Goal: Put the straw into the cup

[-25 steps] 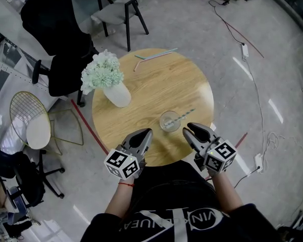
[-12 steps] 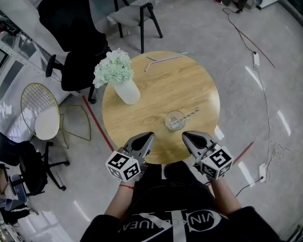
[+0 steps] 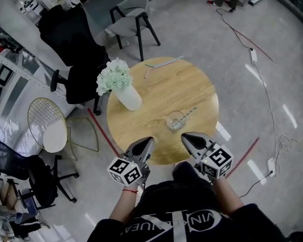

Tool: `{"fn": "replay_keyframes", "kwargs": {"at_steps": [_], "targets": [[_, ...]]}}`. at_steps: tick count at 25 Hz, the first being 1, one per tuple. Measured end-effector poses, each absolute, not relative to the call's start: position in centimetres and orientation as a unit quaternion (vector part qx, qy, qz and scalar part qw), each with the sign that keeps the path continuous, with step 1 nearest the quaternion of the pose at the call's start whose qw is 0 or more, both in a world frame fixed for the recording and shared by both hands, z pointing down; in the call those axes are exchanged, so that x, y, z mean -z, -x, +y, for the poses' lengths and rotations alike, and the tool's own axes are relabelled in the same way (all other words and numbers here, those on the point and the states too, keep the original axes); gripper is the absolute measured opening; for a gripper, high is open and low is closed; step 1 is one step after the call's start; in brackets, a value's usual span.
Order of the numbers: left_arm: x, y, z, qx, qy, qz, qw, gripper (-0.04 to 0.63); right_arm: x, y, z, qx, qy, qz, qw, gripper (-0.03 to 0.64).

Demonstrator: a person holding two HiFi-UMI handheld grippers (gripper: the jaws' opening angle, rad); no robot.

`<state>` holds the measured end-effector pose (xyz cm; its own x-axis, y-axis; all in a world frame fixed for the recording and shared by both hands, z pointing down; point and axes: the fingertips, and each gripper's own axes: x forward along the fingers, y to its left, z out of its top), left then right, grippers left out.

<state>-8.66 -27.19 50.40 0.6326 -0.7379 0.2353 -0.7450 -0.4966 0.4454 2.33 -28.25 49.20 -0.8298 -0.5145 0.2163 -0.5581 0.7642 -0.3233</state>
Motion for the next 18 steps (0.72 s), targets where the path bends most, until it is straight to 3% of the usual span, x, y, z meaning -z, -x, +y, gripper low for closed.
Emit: {"fn": "replay_keyframes", "kwargs": {"at_steps": [18], "targets": [[-50.4, 6.4, -13.4, 0.027, -0.867, -0.412, 0.279, 0.008, -47.5, -1.6, -14.1, -0.208, -0.283, -0.933, 0.08, 0.003]]}}
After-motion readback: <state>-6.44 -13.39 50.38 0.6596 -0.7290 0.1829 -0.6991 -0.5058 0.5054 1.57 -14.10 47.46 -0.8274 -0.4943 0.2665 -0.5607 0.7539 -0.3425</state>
